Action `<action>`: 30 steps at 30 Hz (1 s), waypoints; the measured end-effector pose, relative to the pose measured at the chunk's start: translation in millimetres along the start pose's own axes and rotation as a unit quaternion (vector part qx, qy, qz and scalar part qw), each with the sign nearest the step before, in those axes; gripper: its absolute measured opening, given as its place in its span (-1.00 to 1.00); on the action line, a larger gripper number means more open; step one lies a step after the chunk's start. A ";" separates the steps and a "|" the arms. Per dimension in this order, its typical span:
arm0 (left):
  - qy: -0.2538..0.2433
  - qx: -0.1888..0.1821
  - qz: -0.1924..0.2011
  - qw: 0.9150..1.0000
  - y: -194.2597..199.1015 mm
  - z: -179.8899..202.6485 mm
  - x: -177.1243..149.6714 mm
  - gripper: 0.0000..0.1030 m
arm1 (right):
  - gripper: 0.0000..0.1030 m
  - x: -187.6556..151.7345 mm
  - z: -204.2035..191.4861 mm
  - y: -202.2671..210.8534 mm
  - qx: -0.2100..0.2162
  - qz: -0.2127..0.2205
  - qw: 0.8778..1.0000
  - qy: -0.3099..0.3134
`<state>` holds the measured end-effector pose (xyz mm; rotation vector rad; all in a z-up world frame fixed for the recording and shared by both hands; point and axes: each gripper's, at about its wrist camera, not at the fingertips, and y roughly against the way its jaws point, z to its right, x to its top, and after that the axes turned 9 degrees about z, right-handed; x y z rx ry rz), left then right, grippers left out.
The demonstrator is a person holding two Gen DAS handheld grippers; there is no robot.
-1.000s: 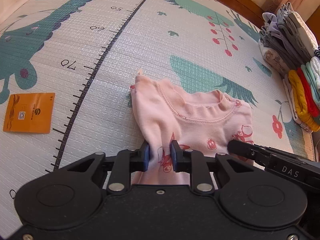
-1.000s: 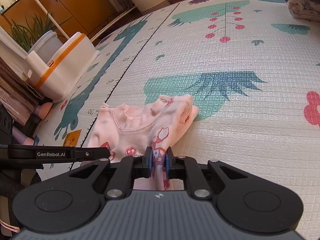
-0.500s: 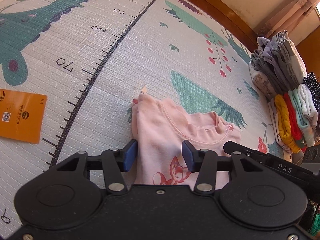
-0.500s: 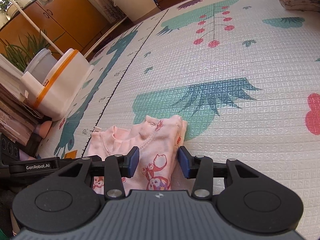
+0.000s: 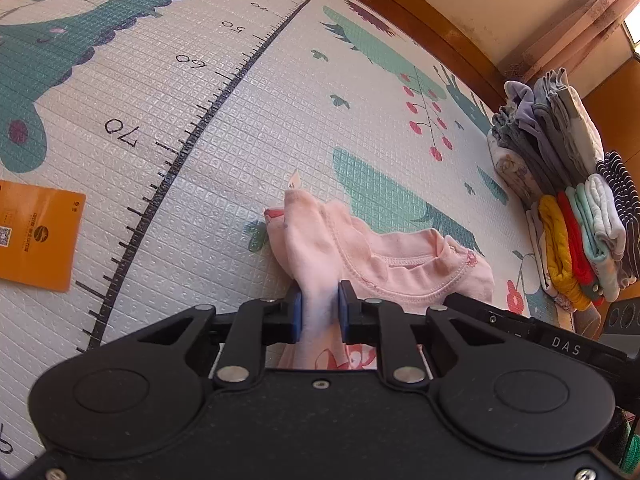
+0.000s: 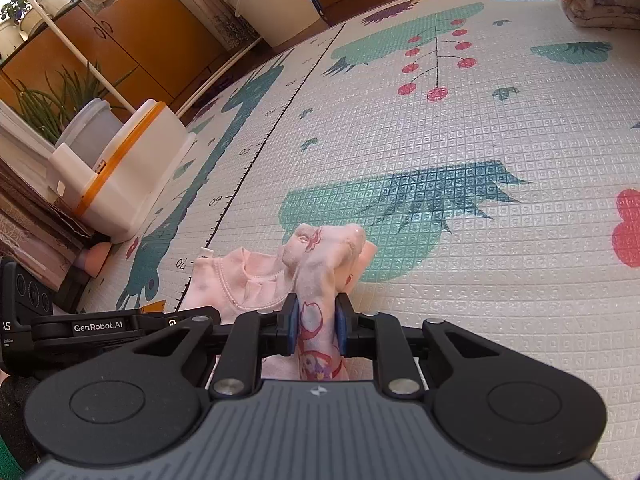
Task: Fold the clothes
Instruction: 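Lift the folded shirt with both grippers and carry it to the clothes stack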
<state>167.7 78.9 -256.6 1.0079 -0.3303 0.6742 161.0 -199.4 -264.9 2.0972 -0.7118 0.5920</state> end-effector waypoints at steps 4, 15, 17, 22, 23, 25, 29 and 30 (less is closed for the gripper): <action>-0.003 0.003 0.012 1.000 2.5 -2.2 3.5 -0.01 | -0.23 4.7 9.4 4.5 -0.006 0.019 1.000 -0.021; -0.006 0.008 0.018 1.000 -2.8 -0.2 -1.2 -0.77 | -0.56 -8.0 -5.1 -7.9 0.012 0.009 1.000 0.014; -0.002 0.001 0.019 1.000 -0.8 3.0 -0.7 -0.77 | -0.57 -5.9 -3.7 0.7 0.013 0.021 1.000 0.006; -0.013 -0.017 0.033 0.999 5.1 26.1 1.5 -0.78 | -0.58 2.1 -5.5 31.9 0.016 0.054 0.998 0.009; -0.016 -0.024 0.037 0.999 6.6 31.5 2.4 -0.78 | -0.58 5.1 -5.2 38.8 0.015 0.063 0.998 0.010; -0.023 -0.038 0.049 0.998 10.3 42.8 4.0 -0.78 | -0.58 10.9 -4.6 51.5 0.013 0.081 0.997 0.014; -0.047 -0.070 0.086 0.993 20.4 67.7 6.5 -0.78 | -0.58 21.7 -5.5 79.6 0.007 0.123 0.991 0.045; -0.053 -0.078 0.096 0.991 22.9 74.0 7.1 -0.78 | -0.58 24.8 -6.4 86.7 0.006 0.134 0.990 0.053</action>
